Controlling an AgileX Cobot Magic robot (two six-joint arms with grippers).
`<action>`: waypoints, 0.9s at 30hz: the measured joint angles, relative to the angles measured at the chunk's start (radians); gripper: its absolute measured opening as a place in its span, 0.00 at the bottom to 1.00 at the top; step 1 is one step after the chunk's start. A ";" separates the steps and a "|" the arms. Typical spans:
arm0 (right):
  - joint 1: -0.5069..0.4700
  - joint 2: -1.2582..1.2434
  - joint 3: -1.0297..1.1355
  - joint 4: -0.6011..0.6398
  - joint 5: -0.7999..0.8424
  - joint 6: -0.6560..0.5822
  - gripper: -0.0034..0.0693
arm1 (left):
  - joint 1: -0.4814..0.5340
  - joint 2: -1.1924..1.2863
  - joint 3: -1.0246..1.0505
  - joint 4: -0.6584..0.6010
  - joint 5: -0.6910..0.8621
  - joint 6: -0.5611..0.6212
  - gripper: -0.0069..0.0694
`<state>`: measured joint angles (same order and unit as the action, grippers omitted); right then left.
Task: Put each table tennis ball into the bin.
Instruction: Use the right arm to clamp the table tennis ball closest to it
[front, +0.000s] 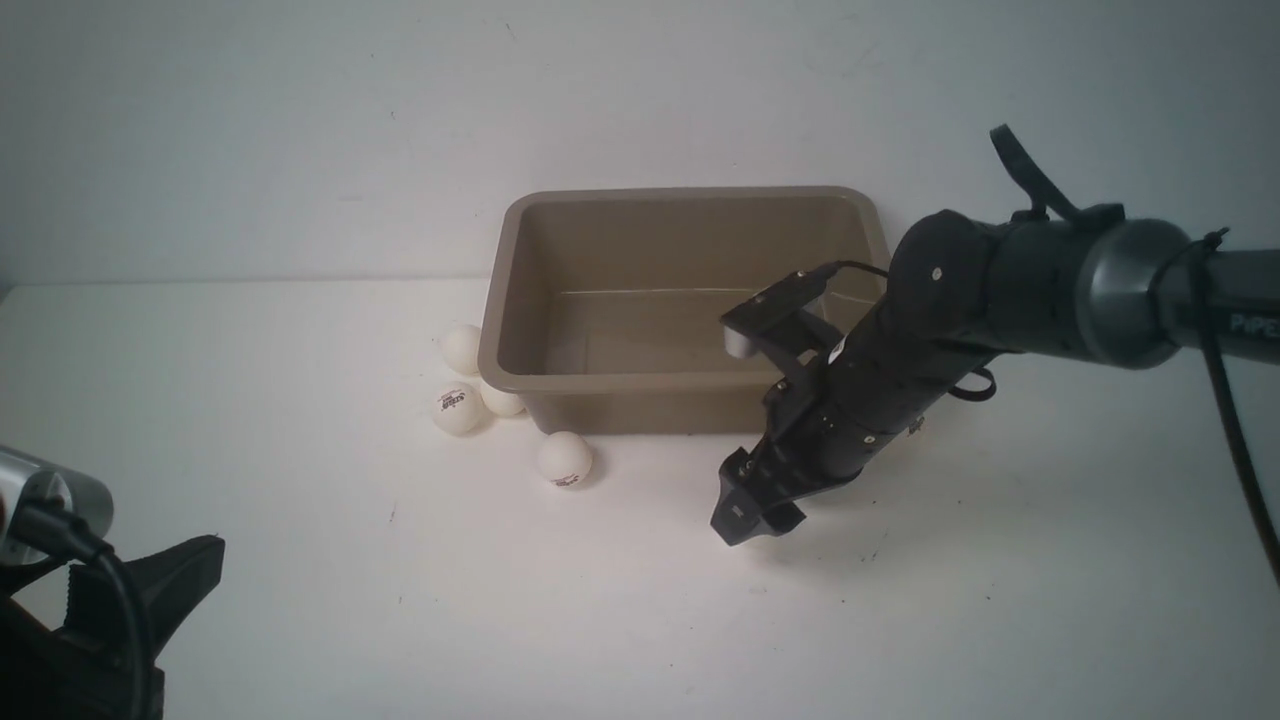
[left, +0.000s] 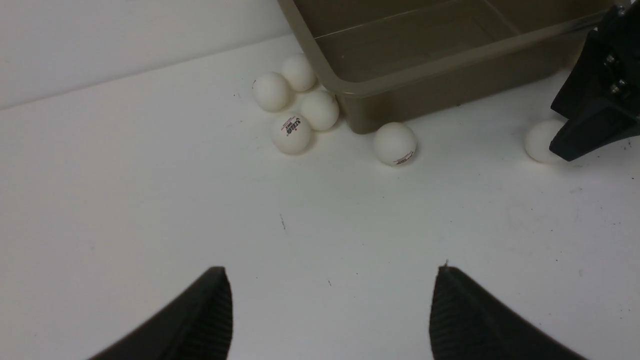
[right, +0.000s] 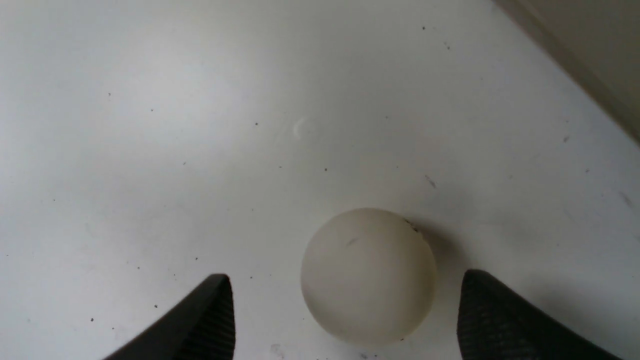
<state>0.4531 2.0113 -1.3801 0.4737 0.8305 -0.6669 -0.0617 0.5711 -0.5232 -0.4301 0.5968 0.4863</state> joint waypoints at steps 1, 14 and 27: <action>0.000 0.000 0.000 -0.005 0.000 0.002 0.77 | 0.000 0.000 0.000 0.000 0.000 0.000 0.72; 0.000 0.015 -0.002 -0.013 -0.016 0.011 0.66 | 0.000 0.000 0.000 0.000 0.001 0.000 0.72; 0.000 0.046 -0.012 -0.003 -0.018 0.010 0.53 | 0.000 0.000 0.000 0.000 0.001 0.000 0.72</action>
<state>0.4531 2.0576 -1.3920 0.4704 0.8126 -0.6572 -0.0617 0.5711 -0.5232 -0.4301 0.5978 0.4863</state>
